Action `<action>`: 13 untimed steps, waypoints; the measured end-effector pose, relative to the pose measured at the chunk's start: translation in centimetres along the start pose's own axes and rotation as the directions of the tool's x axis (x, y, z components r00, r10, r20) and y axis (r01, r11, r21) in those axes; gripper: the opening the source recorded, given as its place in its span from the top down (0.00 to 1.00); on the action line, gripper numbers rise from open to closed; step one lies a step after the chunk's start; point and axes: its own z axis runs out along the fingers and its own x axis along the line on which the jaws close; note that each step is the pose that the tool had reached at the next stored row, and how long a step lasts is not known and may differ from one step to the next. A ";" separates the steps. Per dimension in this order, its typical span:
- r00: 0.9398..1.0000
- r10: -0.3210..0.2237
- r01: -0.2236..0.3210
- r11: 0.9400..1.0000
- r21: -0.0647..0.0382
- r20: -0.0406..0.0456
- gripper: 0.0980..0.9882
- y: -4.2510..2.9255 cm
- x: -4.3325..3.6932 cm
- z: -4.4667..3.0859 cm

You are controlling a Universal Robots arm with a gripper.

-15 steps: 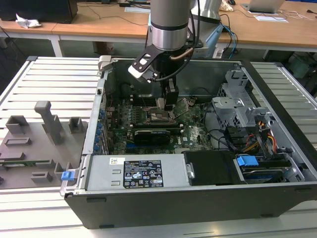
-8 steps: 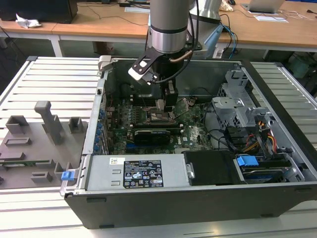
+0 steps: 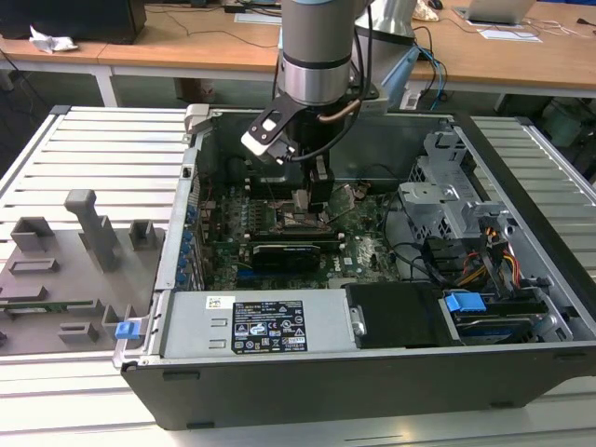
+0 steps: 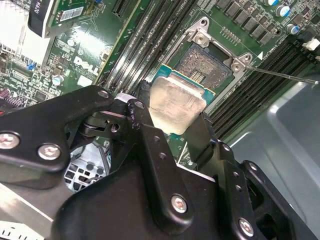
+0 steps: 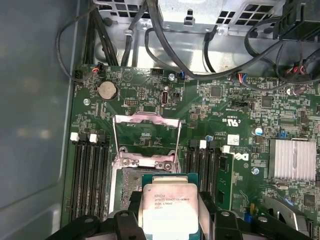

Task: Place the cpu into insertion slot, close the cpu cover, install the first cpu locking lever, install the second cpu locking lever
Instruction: 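Place the cpu into insertion slot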

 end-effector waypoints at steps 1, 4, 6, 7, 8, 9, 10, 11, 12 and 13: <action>1.000 0.000 0.000 1.000 0.000 0.000 0.52 0.00 0.00 0.05; 1.000 0.000 0.000 1.000 0.000 0.000 0.52 -0.05 0.04 0.34; 1.000 0.001 -0.001 1.000 0.000 0.000 0.52 -0.05 0.21 0.53; 1.000 0.005 -0.005 1.000 0.000 0.000 0.52 -0.06 0.32 0.68; 1.000 0.010 -0.010 1.000 0.000 0.001 0.52 -0.11 0.36 0.84; 1.000 0.015 -0.015 1.000 0.000 0.001 0.52 -0.18 0.41 0.96; 1.000 0.019 -0.019 1.000 0.000 0.001 0.52 -0.26 0.45 1.05; 1.000 0.021 -0.021 1.000 0.000 0.002 0.52 -0.29 0.46 1.12; 1.000 0.021 -0.021 1.000 0.000 0.002 0.52 -0.30 0.46 1.13; 1.000 0.021 -0.021 1.000 0.000 0.002 0.52 -0.30 0.46 1.15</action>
